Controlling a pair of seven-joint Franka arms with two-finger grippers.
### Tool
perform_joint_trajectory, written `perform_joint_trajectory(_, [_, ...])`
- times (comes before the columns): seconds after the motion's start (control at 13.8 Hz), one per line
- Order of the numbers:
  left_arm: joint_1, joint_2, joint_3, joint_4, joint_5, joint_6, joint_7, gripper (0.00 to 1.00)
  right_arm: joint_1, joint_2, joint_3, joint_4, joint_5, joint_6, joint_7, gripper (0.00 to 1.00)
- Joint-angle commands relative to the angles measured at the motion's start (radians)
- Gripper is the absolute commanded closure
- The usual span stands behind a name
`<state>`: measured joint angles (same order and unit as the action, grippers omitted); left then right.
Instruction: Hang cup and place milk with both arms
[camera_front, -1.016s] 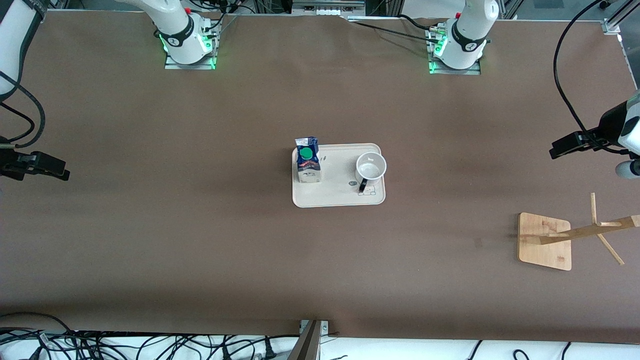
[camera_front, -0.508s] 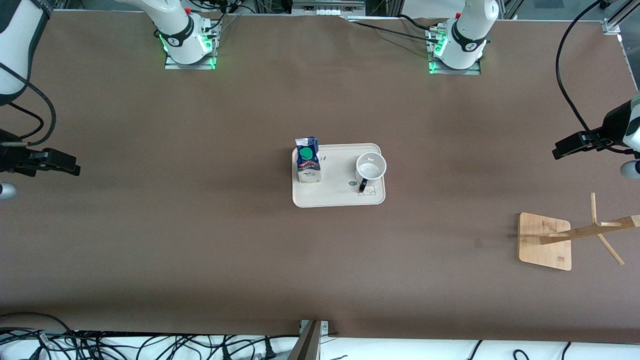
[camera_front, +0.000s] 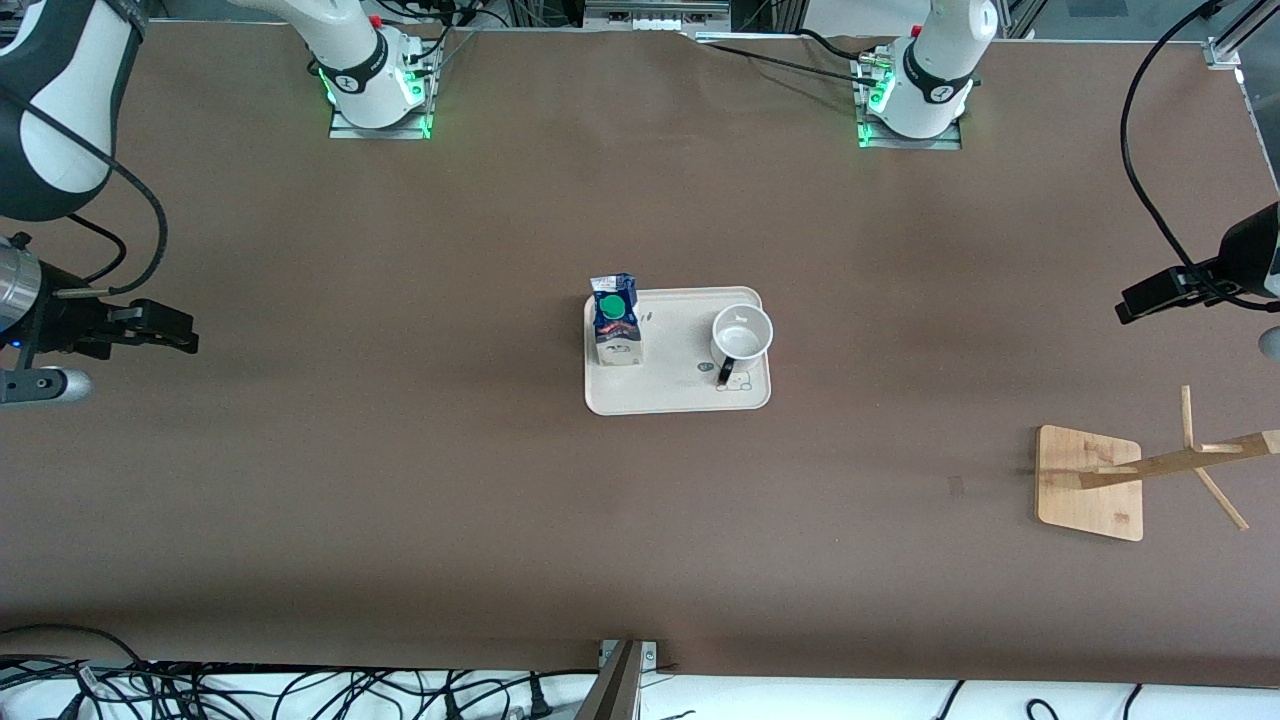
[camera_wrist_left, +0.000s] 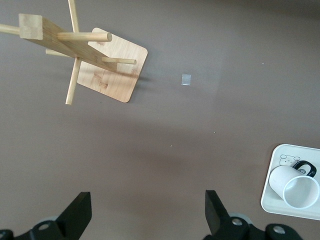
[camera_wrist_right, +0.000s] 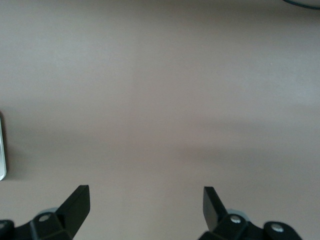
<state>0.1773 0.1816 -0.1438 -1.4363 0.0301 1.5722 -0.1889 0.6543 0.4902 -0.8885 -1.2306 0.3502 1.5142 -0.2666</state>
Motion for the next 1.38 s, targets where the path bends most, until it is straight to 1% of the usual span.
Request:
perform_joint_trajectory(0.0, [-0.007, 0.009, -0.005, 0.019, -0.012, -0.008, 0.026, 0.00, 0.008, -0.007, -0.007, 0.005, 0.004, -0.005, 0.009, 0.00])
perform_joint_trajectory(0.07, [-0.005, 0.009, -0.007, 0.019, -0.010, -0.008, 0.045, 0.00, 0.005, -0.007, -0.009, 0.005, 0.003, -0.003, 0.006, 0.00])
perform_joint_trajectory(0.22, [0.002, 0.009, -0.007, 0.017, -0.013, -0.008, 0.141, 0.00, 0.045, -0.008, -0.053, -0.018, 0.007, -0.003, 0.001, 0.00])
perform_joint_trajectory(0.36, [0.005, 0.007, -0.007, 0.013, -0.019, -0.009, 0.158, 0.00, 0.044, -0.010, -0.058, -0.018, 0.010, -0.003, -0.005, 0.00])
perform_joint_trajectory(0.44, [0.007, 0.006, -0.005, 0.014, -0.024, -0.009, 0.183, 0.00, 0.028, -0.010, -0.050, -0.018, 0.010, -0.003, -0.008, 0.00])
perform_joint_trajectory(0.51, [0.007, 0.007, -0.005, 0.016, -0.029, -0.008, 0.212, 0.00, -0.019, -0.013, -0.017, -0.015, 0.010, -0.002, -0.006, 0.00])
perform_joint_trajectory(0.58, [0.005, 0.007, -0.005, 0.016, -0.029, -0.008, 0.215, 0.00, -0.097, -0.031, 0.093, -0.013, 0.004, -0.005, 0.000, 0.00])
perform_joint_trajectory(0.65, [0.005, 0.007, -0.005, 0.013, -0.029, -0.008, 0.218, 0.00, -0.198, -0.057, 0.228, -0.012, -0.025, -0.006, 0.012, 0.00])
perform_joint_trajectory(0.8, [0.002, 0.007, -0.008, 0.013, -0.029, -0.008, 0.221, 0.00, -0.347, -0.129, 0.487, -0.017, -0.191, 0.004, 0.100, 0.00])
perform_joint_trajectory(0.87, [-0.002, 0.007, -0.008, 0.011, -0.029, -0.006, 0.221, 0.00, -0.419, -0.152, 0.610, -0.018, -0.258, 0.003, 0.174, 0.00])
perform_joint_trajectory(0.94, [-0.005, 0.004, -0.010, 0.010, -0.029, -0.008, 0.221, 0.00, -0.497, -0.180, 0.720, -0.024, -0.296, 0.000, 0.228, 0.00])
perform_joint_trajectory(1.02, [-0.005, 0.006, -0.010, 0.010, -0.029, -0.011, 0.221, 0.00, -0.563, -0.194, 0.803, -0.026, -0.309, -0.005, 0.248, 0.00])
perform_joint_trajectory(1.09, [-0.005, 0.004, -0.011, 0.005, -0.029, -0.008, 0.221, 0.00, -0.606, -0.206, 0.845, -0.035, -0.310, -0.008, 0.251, 0.00])
perform_joint_trajectory(1.31, [-0.009, -0.031, -0.025, -0.053, -0.029, 0.003, 0.218, 0.00, -0.711, -0.283, 0.911, -0.131, -0.309, 0.006, 0.257, 0.00])
